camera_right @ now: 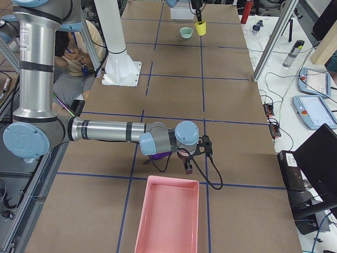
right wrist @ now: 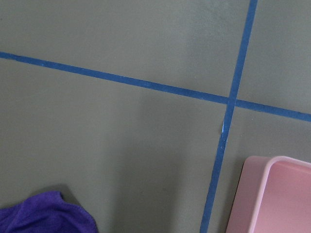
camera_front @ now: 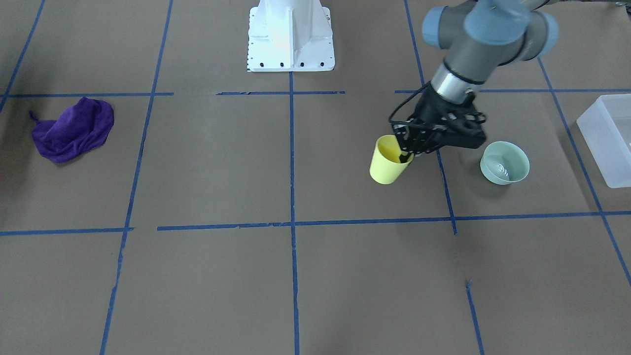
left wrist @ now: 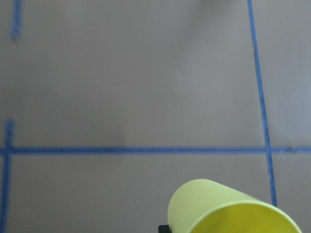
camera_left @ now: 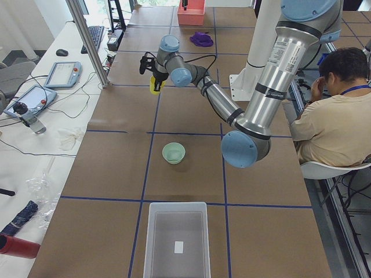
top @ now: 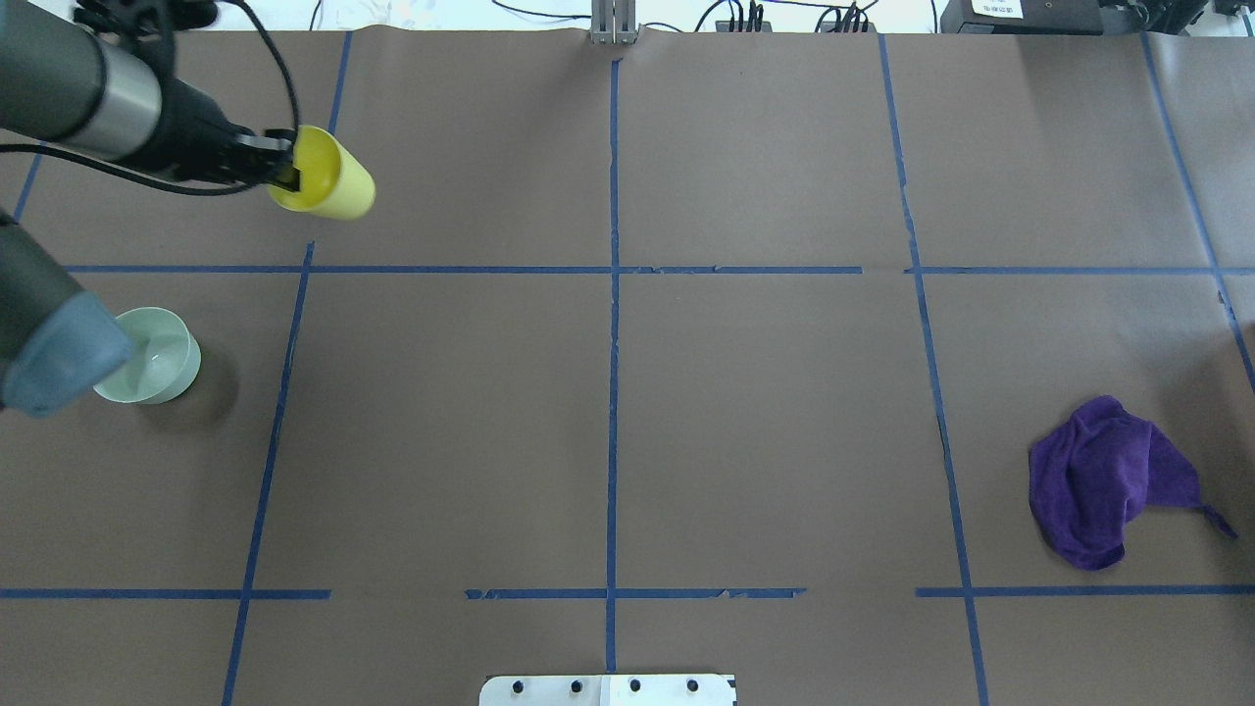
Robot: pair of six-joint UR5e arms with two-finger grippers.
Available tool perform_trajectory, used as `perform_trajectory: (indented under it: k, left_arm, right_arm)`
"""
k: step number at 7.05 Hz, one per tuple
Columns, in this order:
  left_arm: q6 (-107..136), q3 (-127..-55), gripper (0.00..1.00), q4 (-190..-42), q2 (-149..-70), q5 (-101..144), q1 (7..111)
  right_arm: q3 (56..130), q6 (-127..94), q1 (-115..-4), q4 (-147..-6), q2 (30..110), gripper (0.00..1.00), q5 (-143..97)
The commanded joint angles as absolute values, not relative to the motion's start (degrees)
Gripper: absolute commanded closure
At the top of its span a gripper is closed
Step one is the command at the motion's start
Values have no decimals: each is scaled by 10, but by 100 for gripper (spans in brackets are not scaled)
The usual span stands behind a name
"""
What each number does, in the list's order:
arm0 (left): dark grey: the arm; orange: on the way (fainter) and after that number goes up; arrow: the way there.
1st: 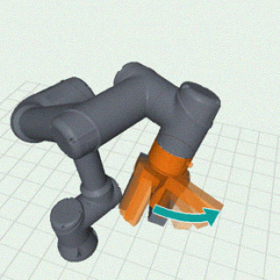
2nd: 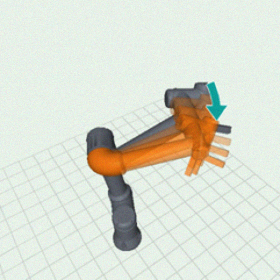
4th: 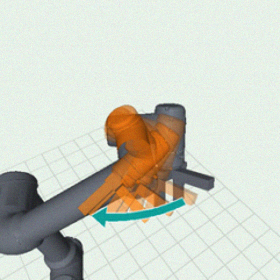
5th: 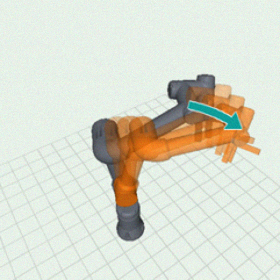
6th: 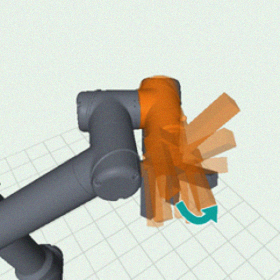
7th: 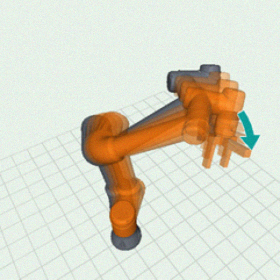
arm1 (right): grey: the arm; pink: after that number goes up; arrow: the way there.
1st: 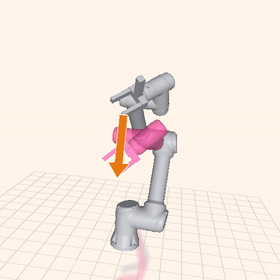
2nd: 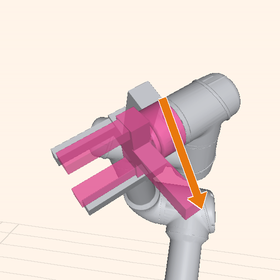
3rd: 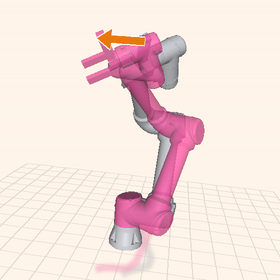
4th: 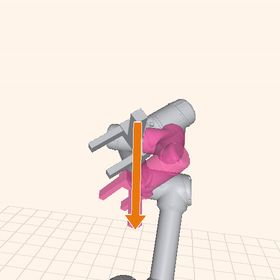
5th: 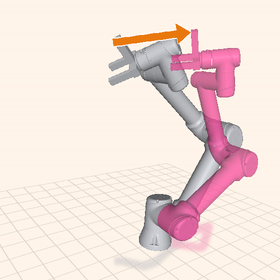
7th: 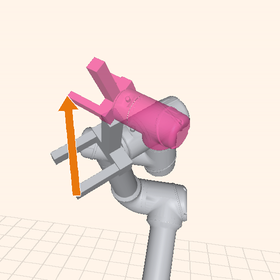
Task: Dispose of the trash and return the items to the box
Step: 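Lift the yellow cup with the left gripper and drop it into the clear bin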
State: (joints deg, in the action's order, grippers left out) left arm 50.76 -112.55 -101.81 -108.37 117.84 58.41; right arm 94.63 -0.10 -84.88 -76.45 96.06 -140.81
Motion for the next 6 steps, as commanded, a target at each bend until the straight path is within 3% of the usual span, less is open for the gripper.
perform_trajectory:
  k: [1, 2, 4, 6]
  left_arm:
    - [190, -1159, 100, -990, -938, 1196, 721]
    - [38, -1131, 100, -991, -882, 1247, 771]
    - [-262, -961, 100, -993, -868, 1330, 938]
    - [-294, -847, 100, -976, -867, 1331, 985]
  right_arm:
    - [947, -1, -846, -762, 961, 0, -1410]
    - [946, -1, -846, -762, 960, 0, -1410]
    - [947, -2, -843, -757, 959, 0, -1410]
    - [947, -3, -841, -749, 959, 0, -1410]
